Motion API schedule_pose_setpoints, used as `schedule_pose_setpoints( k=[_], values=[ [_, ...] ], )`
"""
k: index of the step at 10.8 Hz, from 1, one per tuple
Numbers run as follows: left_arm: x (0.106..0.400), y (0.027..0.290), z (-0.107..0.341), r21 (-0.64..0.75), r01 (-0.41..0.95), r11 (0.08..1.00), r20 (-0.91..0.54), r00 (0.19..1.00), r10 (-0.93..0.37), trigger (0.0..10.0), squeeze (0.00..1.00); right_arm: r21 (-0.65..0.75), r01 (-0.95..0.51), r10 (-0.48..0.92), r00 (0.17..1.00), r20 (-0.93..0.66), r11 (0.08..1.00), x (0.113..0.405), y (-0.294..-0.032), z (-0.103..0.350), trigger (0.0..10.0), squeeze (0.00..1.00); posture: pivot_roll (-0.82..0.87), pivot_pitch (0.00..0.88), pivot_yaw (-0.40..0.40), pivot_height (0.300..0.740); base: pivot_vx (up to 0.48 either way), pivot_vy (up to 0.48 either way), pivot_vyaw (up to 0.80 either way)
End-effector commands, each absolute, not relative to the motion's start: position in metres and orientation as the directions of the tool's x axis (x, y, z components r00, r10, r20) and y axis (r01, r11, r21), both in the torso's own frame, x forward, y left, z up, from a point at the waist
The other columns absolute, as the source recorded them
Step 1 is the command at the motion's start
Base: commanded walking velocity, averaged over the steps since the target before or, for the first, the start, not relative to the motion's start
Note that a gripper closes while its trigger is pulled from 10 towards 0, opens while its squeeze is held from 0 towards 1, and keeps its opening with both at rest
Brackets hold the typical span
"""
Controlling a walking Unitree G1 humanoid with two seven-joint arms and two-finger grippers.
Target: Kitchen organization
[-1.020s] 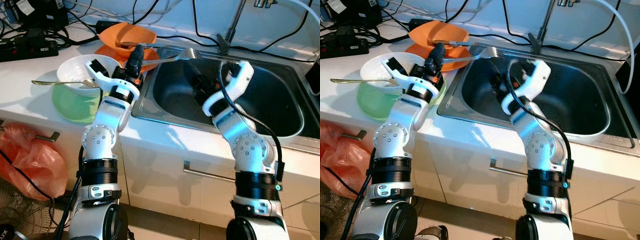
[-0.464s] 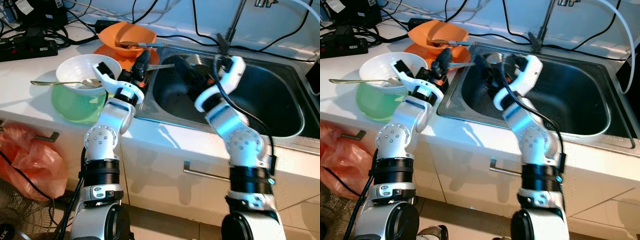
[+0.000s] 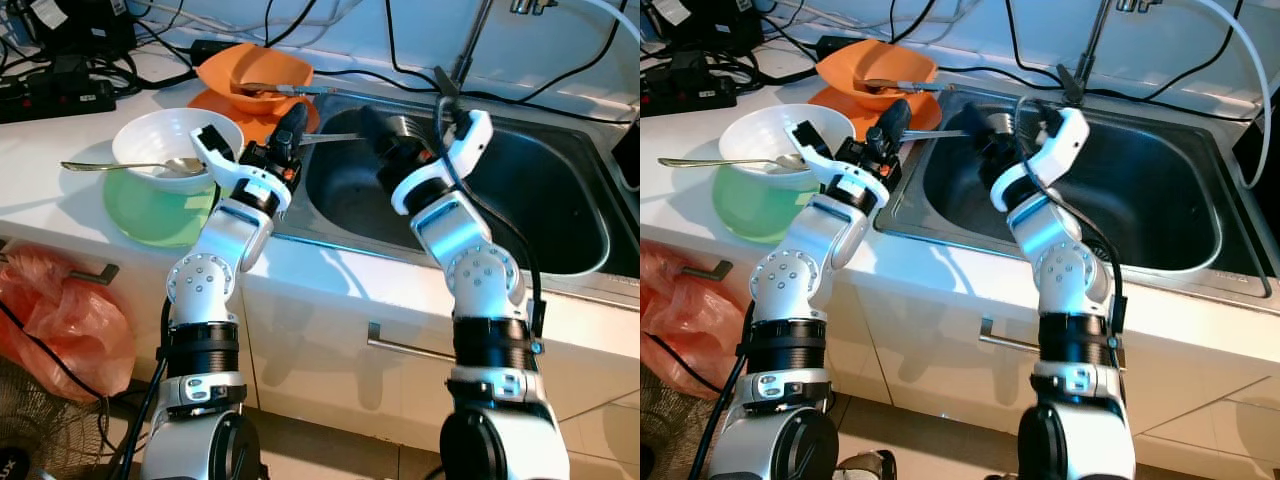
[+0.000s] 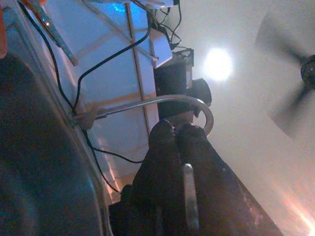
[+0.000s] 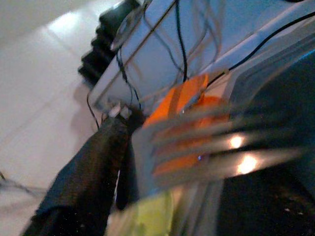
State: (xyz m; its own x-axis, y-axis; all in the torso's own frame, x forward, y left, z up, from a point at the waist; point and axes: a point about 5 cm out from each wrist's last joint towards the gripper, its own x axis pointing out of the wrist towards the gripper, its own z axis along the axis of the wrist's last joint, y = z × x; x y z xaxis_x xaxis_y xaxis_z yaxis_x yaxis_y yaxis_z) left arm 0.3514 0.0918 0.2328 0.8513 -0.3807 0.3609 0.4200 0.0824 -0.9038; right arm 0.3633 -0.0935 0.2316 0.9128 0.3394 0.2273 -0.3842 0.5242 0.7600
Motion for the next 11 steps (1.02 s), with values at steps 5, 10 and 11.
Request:
schedule_pose_setpoints(
  k=[5, 10, 11],
  values=[
    [0.351, 0.078, 0.222, -0.927, 0.373, 0.026, 0.338, 0.864, -0.373, 0.0, 0.0, 0.886, -0.324, 0.317, 0.923, 0.219, 0.331, 0.37, -0.085, 0.242, 0.0, 0.0, 0.05, 0.086, -0.041, 0.74, 0.0, 0.0, 0.0],
    [0.357, 0.082, 0.224, -0.932, 0.363, 0.019, 0.338, 0.883, -0.326, 0.0, 0.0, 0.898, -0.324, 0.402, 0.896, 0.19, 0.298, 0.358, -0.064, 0.229, 4.6, 0.0, 0.05, 0.08, -0.041, 0.74, 0.0, 0.0, 0.0],
    [0.356, 0.081, 0.224, -0.932, 0.362, 0.02, 0.336, 0.882, -0.329, 0.0, 0.0, 0.898, -0.324, 0.408, 0.893, 0.188, 0.296, 0.356, -0.062, 0.228, 0.0, 0.0, 0.05, 0.079, -0.04, 0.74, 0.0, 0.0, 0.0]
  ],
)
